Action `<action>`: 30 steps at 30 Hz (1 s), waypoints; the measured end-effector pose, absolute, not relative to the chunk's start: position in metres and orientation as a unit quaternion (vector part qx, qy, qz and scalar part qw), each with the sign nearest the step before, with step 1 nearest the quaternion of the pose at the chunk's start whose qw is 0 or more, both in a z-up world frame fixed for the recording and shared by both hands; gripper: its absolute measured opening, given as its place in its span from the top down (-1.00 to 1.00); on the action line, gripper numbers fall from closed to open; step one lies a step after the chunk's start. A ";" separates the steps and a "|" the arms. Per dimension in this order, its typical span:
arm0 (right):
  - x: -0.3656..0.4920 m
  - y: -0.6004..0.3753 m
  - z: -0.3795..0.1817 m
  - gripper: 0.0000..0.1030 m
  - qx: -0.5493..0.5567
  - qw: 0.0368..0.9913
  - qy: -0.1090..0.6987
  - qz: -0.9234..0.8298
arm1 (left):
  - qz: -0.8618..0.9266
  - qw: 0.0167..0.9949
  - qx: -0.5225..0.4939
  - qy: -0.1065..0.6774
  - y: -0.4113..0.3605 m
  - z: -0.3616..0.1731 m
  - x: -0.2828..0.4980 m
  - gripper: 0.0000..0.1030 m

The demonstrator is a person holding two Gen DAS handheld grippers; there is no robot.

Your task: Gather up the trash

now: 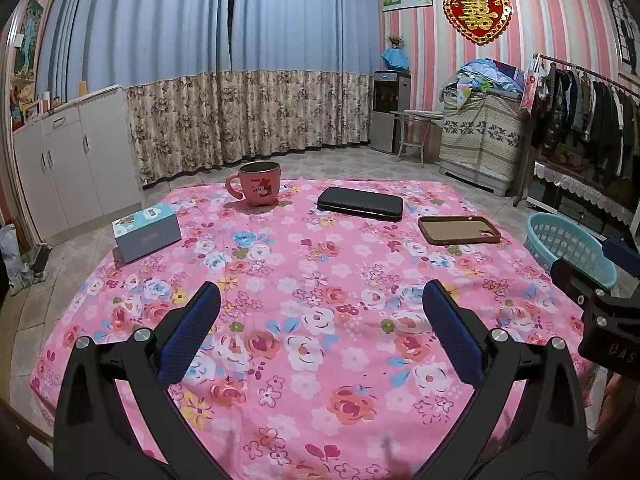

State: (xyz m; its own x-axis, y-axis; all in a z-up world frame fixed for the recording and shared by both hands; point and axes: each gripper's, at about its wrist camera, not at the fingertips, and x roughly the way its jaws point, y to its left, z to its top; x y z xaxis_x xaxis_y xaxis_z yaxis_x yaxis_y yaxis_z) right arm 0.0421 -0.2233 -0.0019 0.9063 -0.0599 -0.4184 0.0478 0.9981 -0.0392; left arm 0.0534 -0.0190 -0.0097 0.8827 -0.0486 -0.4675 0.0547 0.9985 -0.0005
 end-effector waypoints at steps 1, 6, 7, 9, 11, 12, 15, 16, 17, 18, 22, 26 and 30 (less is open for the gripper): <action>0.042 -0.223 -0.002 -0.92 -0.015 0.976 0.214 -0.027 | -0.026 0.970 0.007 0.240 -0.019 -0.010 0.053 -0.90; 0.042 -0.222 -0.003 -0.92 -0.016 0.976 0.215 -0.027 | -0.021 0.972 0.013 0.236 -0.020 -0.010 0.053 -0.90; 0.041 -0.222 -0.004 -0.92 -0.015 0.976 0.215 -0.028 | -0.021 0.972 0.014 0.235 -0.020 -0.010 0.053 -0.90; 0.041 -0.222 -0.003 -0.92 -0.016 0.976 0.214 -0.028 | -0.022 0.971 0.014 0.236 -0.021 -0.010 0.053 -0.90; 0.042 -0.222 -0.005 -0.92 -0.015 0.976 0.215 -0.029 | -0.021 0.972 0.014 0.236 -0.021 -0.010 0.053 -0.90; 0.042 -0.222 -0.005 -0.92 -0.014 0.976 0.215 -0.030 | -0.021 0.972 0.013 0.236 -0.020 -0.010 0.053 -0.90; 0.042 -0.221 -0.007 -0.92 -0.015 0.976 0.216 -0.032 | -0.021 0.972 0.012 0.235 -0.020 -0.010 0.053 -0.90; 0.043 -0.220 -0.007 -0.92 -0.015 0.976 0.216 -0.032 | -0.021 0.972 0.011 0.234 -0.020 -0.010 0.053 -0.90; 0.043 -0.220 -0.007 -0.92 -0.015 0.976 0.216 -0.032 | -0.020 0.972 0.010 0.234 -0.020 -0.010 0.053 -0.90; 0.043 -0.221 -0.006 -0.92 -0.015 0.976 0.216 -0.033 | -0.020 0.972 0.009 0.233 -0.019 -0.011 0.053 -0.90; 0.043 -0.221 -0.007 -0.92 -0.014 0.976 0.216 -0.035 | -0.019 0.972 0.007 0.233 -0.019 -0.011 0.053 -0.90; 0.044 -0.221 -0.006 -0.92 -0.015 0.976 0.215 -0.035 | -0.019 0.972 0.008 0.234 -0.019 -0.011 0.053 -0.90; 0.044 -0.220 -0.006 -0.92 -0.015 0.976 0.215 -0.035 | -0.018 0.972 0.009 0.235 -0.019 -0.011 0.052 -0.90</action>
